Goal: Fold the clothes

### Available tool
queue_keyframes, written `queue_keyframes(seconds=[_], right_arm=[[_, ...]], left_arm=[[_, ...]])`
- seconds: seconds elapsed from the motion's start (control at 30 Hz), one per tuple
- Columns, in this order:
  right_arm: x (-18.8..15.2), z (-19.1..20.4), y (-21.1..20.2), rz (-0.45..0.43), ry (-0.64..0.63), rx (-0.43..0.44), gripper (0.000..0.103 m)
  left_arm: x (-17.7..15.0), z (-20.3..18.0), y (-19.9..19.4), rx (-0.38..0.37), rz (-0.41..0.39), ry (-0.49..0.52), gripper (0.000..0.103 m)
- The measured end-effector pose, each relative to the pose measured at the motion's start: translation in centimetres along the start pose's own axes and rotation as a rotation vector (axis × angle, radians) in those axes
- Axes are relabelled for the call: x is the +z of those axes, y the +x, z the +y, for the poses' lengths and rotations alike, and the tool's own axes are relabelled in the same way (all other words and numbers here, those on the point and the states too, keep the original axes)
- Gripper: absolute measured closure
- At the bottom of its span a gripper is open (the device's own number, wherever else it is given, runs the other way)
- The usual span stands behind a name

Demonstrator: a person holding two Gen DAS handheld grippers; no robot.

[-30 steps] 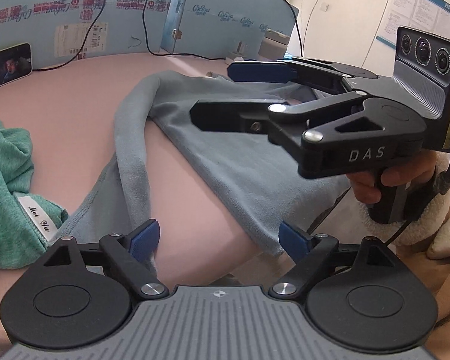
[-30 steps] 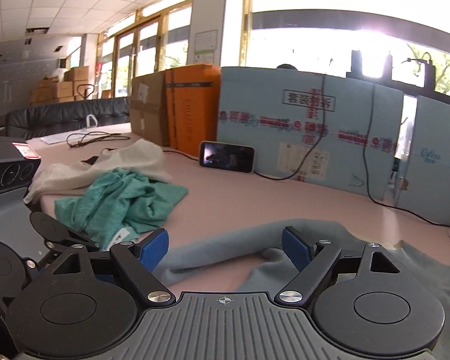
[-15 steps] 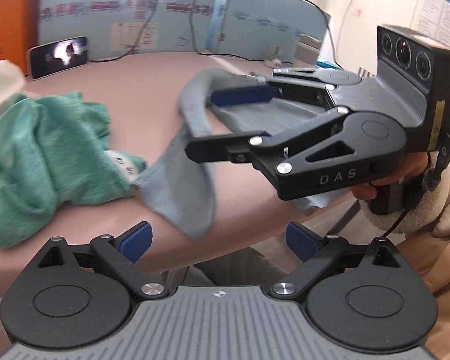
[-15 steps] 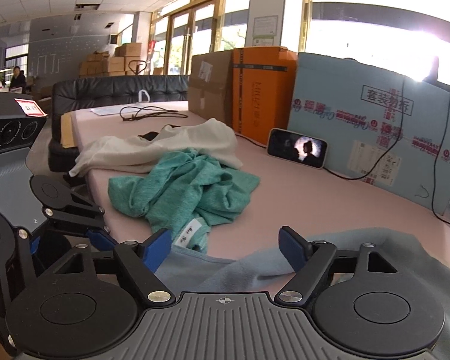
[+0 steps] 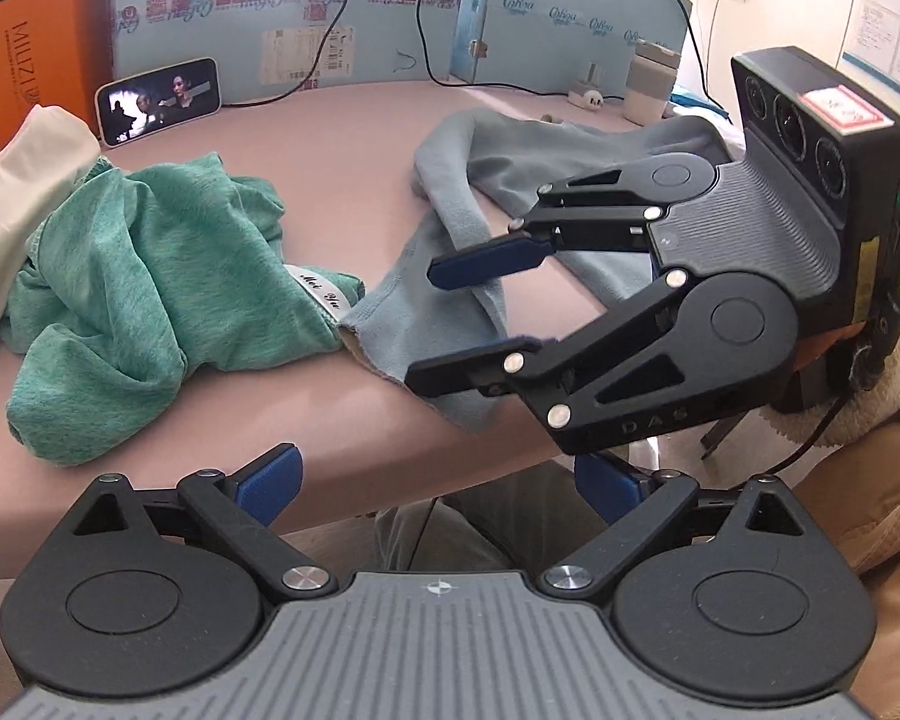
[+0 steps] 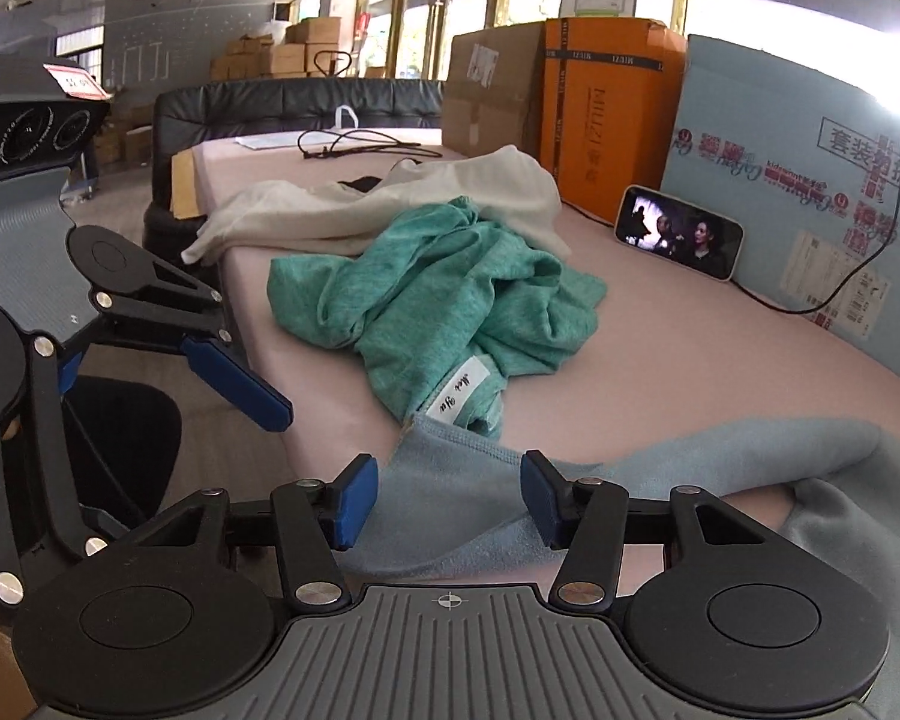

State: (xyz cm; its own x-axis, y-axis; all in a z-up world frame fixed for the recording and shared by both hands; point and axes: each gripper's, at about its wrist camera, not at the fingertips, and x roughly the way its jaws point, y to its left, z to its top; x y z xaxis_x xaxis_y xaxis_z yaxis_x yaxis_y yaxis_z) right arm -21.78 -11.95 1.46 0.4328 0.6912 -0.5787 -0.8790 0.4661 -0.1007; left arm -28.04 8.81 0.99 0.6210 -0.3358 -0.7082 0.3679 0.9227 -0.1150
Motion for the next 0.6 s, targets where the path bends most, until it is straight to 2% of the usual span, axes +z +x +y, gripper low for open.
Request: queue_keyframes(seconds=[0.3,0.43,0.53,0.6], right_arm=[[-0.54,-0.53,0.84,0.016,0.017,0.047,0.051],[-0.64,-0.61,0.84,0.014,0.031,0.049,0.050],[-0.72,-0.53,0.73,0.011,0.038,0.049,0.054],[-0.74,-0.39,0.61,0.007,0.038,0.050,0.063]], left_arm=[[-0.71,0.54,0.30,0.026,0.048,-0.008,0.005],[-0.97,0.84,0.14,0.028,0.042,-0.028,0.005],[-1.00,0.77,0.04,0.022,0.041,-0.025,0.005],[-0.99,0.68,0.05,0.022,0.044,-0.018,0.005]])
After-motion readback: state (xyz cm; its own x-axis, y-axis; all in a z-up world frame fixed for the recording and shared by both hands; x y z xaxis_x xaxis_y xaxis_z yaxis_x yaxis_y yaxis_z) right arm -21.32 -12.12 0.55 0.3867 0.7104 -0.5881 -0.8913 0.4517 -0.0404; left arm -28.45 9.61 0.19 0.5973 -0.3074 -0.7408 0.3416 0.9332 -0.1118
